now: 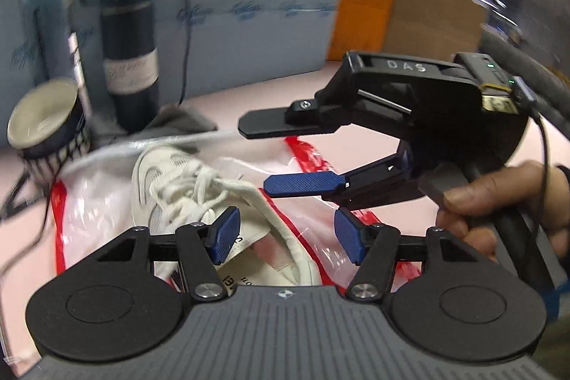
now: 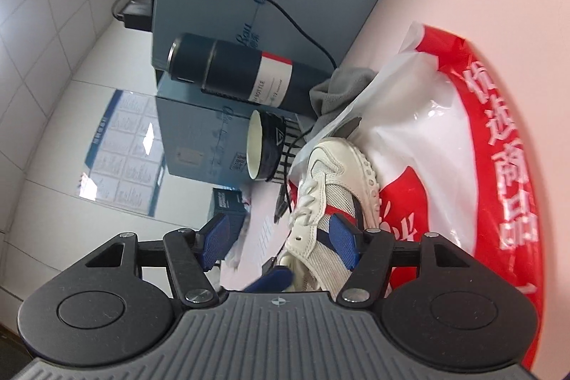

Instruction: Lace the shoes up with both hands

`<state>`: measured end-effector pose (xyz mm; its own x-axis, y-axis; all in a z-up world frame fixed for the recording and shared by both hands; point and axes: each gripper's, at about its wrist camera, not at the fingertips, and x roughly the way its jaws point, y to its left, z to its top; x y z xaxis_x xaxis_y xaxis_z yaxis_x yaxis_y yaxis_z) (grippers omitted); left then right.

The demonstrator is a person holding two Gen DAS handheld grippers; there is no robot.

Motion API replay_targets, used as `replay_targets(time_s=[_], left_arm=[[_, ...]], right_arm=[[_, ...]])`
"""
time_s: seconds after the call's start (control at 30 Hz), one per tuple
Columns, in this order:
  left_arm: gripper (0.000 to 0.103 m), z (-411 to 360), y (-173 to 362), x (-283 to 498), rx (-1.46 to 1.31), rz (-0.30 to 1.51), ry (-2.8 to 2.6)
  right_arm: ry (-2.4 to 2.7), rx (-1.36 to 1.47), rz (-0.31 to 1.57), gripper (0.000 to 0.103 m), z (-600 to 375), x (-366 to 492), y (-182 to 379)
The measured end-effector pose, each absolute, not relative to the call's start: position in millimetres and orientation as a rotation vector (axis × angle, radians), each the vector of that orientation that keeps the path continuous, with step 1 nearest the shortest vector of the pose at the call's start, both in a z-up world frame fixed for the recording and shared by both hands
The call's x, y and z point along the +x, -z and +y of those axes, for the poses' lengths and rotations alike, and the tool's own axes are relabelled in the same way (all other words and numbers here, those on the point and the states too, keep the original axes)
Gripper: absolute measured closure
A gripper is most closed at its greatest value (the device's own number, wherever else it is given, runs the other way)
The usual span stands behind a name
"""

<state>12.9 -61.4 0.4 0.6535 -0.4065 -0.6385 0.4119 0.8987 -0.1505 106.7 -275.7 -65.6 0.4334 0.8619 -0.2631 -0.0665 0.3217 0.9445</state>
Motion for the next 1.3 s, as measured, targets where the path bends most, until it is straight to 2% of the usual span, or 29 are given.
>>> replay_targets(time_s=[0.1, 0.17, 0.23, 0.3, 0.47, 0.6, 0.8, 1.3], left_arm=[[0.050, -64, 3, 15, -0.025, 0.719, 0.407], [0.060, -64, 5, 16, -0.047, 0.711, 0.381], [0.074, -64, 6, 19, -0.070, 0.705, 0.363], [0.077, -65, 6, 23, -0.071, 0.708, 0.337], [0.077, -64, 8, 30, -0.082, 0.739, 0.294], [0.077, -65, 10, 34, -0.083, 0.761, 0.285], [0.077, -67, 12, 35, -0.077, 0.778, 0.289], [0.078, -69, 14, 39, -0.075, 0.800, 0.306]], right_arm=[[-0.720, 1.034, 0.962, 0.047, -269, 115, 63], [-0.707, 1.014, 0.985, 0.056, -264, 120, 62], [-0.695, 1.003, 1.001, 0.059, -263, 122, 63], [-0.695, 0.998, 1.005, 0.066, -262, 122, 63], [-0.700, 0.987, 1.011, 0.068, -261, 122, 65], [-0.694, 0.976, 1.012, 0.081, -261, 120, 67], [-0.683, 0.978, 1.004, 0.090, -263, 118, 69], [-0.669, 1.026, 1.004, 0.096, -267, 118, 75]])
